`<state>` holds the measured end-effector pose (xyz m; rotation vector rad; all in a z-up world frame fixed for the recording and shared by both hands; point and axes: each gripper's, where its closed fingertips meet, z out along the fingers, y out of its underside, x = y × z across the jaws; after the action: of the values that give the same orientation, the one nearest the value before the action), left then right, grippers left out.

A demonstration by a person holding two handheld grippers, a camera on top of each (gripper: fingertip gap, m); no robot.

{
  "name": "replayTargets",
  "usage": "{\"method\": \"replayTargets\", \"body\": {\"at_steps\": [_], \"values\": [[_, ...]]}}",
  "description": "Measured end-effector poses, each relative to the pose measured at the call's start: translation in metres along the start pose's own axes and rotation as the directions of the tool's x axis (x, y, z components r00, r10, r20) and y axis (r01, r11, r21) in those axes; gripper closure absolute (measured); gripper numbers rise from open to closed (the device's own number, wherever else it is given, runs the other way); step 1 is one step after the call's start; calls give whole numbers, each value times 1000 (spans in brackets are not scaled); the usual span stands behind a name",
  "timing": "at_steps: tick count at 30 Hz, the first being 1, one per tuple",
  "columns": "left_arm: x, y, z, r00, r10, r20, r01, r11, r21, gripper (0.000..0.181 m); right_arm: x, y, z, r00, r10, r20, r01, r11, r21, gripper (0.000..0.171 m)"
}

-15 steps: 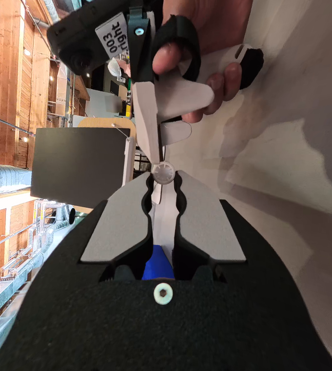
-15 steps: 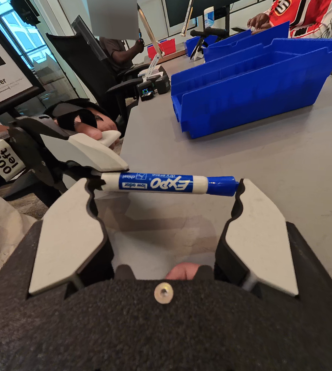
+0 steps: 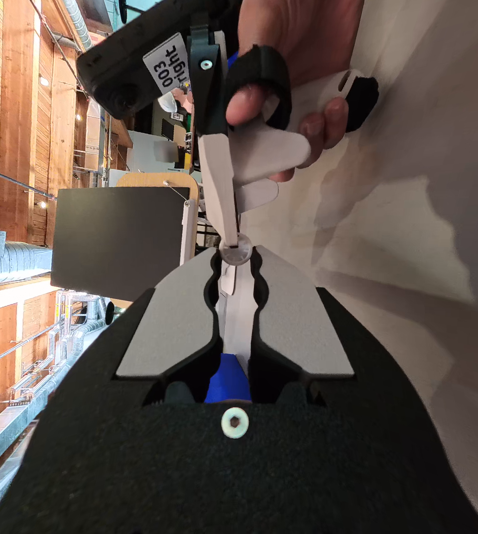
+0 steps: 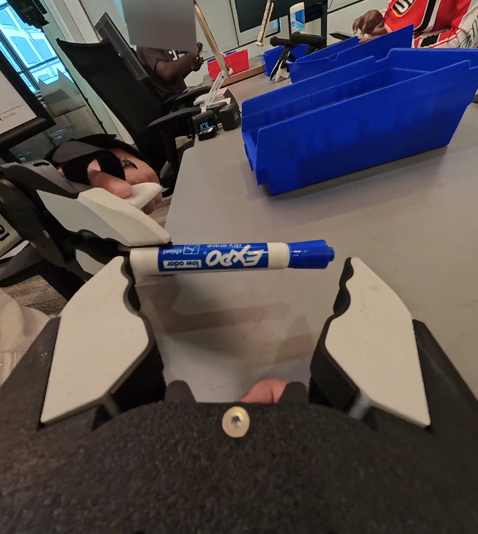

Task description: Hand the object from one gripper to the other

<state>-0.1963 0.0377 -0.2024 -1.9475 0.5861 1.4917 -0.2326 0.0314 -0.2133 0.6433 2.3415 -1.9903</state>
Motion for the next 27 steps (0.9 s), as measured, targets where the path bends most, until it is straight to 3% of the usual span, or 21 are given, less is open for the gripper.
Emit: {"method": "replayTargets", "body": {"at_steps": [11,15,19,21,23,25,27], "values": [[-4,-4,-2,999,-43,24,42,998,40,162,-6,-3,1,999,-9,45,10,1000,-21,43],[-9,2,-2,987,-160,8,160,986,42,161,0,-8,-3,1000,18,14,-18,1000,-13,43],[-12,23,-2,918,-388,-79,391,920,29,157,19,-21,-19,994,-27,-110,30,999,30,43],[-12,35,4,778,-607,-160,613,790,-15,157,29,-25,-24,965,-134,-226,139,990,7,43],[-8,37,8,496,-811,-310,834,545,-91,149,31,-26,-24,891,-306,-335,300,951,-73,43],[-10,34,10,204,-885,-418,945,290,-153,139,30,-25,-19,759,-497,-420,460,866,-196,43],[-8,34,11,35,-885,-464,964,151,-217,136,23,-26,-12,607,-654,-452,590,751,-296,43]]}}
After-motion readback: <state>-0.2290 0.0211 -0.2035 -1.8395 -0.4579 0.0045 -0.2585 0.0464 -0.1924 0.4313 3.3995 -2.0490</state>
